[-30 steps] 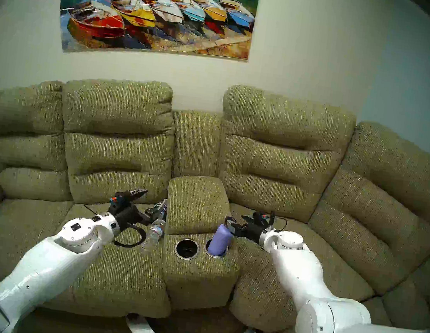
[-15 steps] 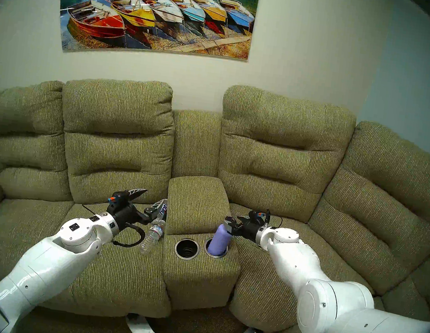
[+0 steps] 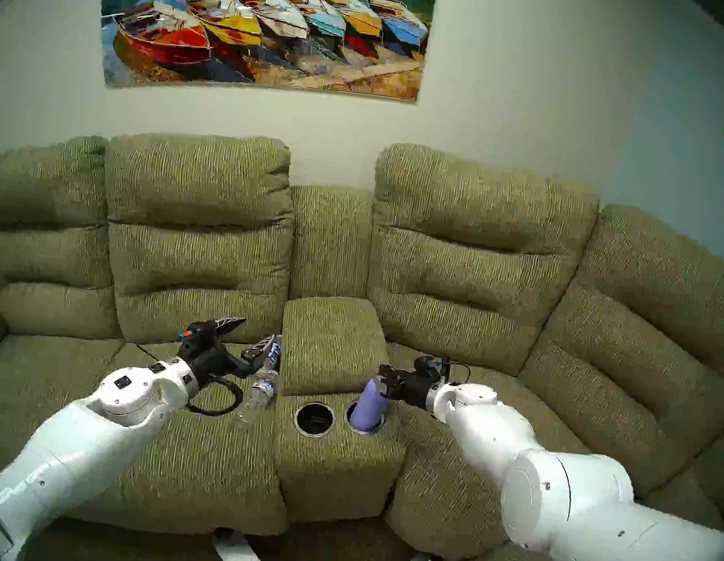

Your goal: Take bottles out of cup holder

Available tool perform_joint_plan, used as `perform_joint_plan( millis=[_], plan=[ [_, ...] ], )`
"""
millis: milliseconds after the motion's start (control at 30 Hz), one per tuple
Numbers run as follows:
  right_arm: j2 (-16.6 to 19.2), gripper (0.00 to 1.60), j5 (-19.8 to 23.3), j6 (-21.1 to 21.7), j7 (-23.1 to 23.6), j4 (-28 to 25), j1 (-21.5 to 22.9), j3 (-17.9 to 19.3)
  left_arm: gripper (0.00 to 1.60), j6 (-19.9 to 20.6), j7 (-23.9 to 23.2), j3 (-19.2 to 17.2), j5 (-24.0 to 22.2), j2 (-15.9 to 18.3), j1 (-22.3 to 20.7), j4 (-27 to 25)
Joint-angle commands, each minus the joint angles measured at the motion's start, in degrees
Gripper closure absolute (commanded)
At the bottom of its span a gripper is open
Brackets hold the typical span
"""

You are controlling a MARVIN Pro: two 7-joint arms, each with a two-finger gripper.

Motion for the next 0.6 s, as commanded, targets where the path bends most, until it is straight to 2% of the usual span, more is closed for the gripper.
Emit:
perform_joint_plan(
  millis=[0,200,567],
  plan=[
    [-0.2,1.60,0.0,-0.8,0.0,0.7,2.8,-0.1,0.00,-0.6,0.1,-0.6,-0.3,0.1,0.0,-1.2],
    [-0.1,1.60,0.7,-2.4,1.1,0.7,3.0,0.5,0.00,-0.7,0.3,-0.6,-0.4,0.1,-0.1,-1.0],
    [1.2,1.60,1.6,-7.9,4.6,-3.1,4.7,2.3,0.00,-0.5,0.0,-0.2,-0.4,0.1,-0.5,-1.0]
  ],
)
